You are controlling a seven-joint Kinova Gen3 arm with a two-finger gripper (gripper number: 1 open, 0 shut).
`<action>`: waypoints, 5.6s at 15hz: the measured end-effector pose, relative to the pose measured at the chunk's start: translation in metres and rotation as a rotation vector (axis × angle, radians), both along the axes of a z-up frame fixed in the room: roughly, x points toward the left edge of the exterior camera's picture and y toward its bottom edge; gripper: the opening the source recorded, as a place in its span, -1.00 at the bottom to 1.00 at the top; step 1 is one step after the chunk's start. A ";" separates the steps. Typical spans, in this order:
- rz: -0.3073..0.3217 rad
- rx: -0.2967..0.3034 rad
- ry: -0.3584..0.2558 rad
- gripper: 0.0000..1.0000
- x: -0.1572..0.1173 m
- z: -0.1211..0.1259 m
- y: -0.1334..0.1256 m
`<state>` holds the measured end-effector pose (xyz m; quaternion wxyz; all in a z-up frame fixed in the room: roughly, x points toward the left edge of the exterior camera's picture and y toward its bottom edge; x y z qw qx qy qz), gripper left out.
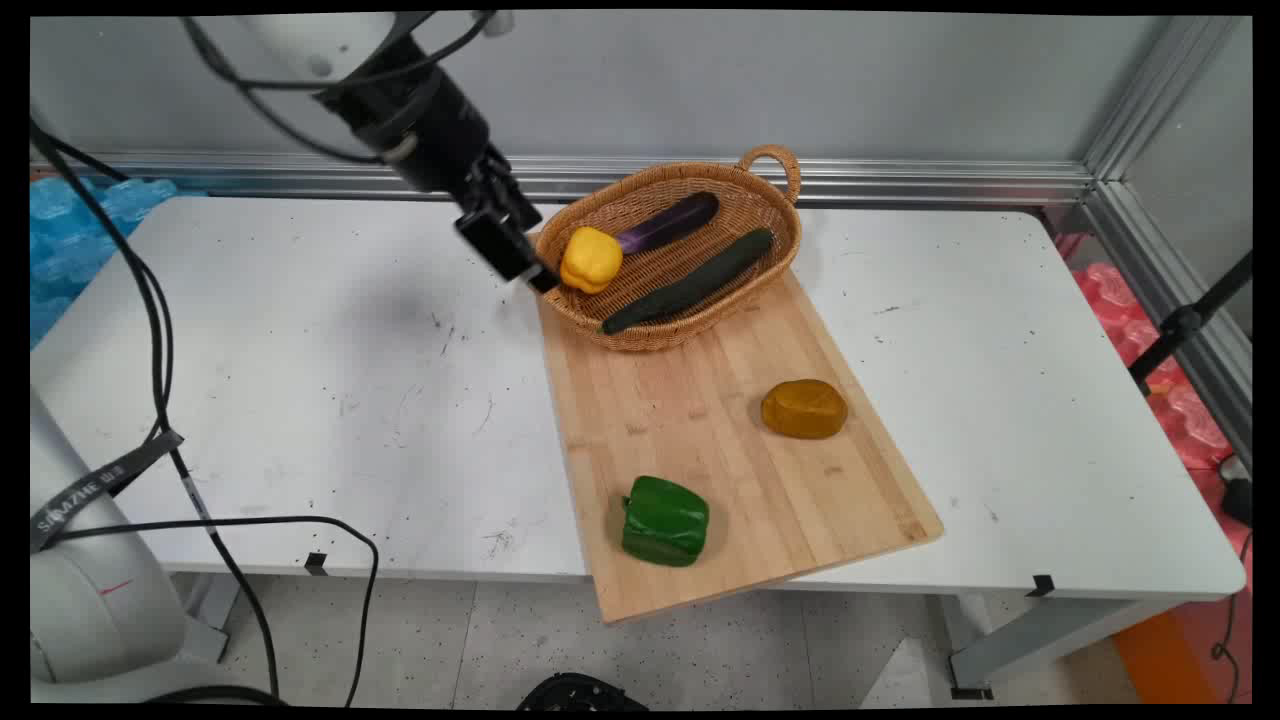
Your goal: Pick up the cucumber from the vegetable basket, then place the picked object on the cutting board
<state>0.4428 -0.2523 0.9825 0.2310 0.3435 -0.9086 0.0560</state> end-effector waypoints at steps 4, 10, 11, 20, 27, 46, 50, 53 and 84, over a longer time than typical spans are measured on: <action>0.187 -0.008 0.025 1.00 -0.011 -0.008 -0.029; 0.391 -0.005 0.045 1.00 -0.037 -0.037 -0.075; 0.419 -0.003 0.047 1.00 -0.043 -0.043 -0.084; 0.576 0.036 0.033 1.00 -0.093 -0.105 -0.141; 0.626 0.070 -0.001 1.00 -0.126 -0.148 -0.170; 0.600 0.032 -0.066 -1.00 -0.138 -0.127 -0.172; 0.557 0.011 -0.078 -1.00 -0.133 -0.096 -0.152; 0.489 -0.008 -0.085 -1.00 -0.132 -0.073 -0.136; -0.696 -0.064 -0.036 -1.00 -0.130 -0.109 -0.043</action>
